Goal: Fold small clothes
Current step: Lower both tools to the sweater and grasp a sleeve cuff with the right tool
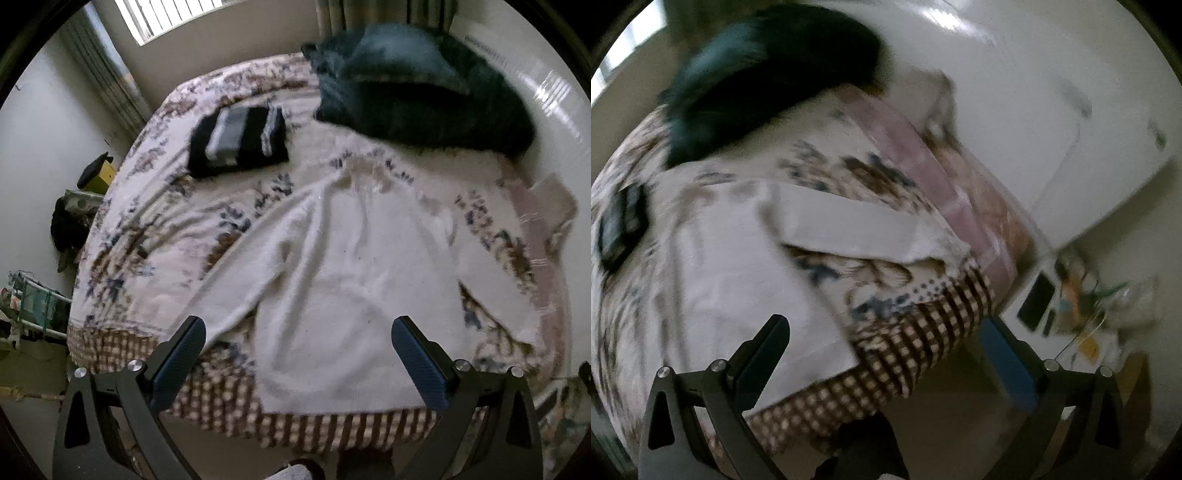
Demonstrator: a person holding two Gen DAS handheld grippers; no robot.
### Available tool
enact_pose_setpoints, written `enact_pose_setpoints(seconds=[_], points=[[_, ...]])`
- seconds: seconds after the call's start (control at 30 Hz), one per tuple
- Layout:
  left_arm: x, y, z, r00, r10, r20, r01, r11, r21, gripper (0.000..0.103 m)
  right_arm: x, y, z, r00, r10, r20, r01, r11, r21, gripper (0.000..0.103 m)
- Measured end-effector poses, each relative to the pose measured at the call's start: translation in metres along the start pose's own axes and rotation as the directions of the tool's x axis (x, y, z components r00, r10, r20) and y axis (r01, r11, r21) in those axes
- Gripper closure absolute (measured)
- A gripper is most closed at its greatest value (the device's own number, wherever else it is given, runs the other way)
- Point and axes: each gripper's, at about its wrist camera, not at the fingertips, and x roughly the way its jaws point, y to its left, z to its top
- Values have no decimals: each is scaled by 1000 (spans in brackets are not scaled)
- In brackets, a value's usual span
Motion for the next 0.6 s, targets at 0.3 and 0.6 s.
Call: enact_pose_setpoints(seconds=[0.3, 0.6], points=[[171, -103, 3, 982, 56, -181, -44, 997, 70, 0, 254, -102, 26, 987, 93, -128, -24, 888, 460, 0], [276, -139, 19, 964, 86, -250, -75, 996, 50, 0, 359, -130, 38, 985, 174, -3, -116, 671, 732, 69]])
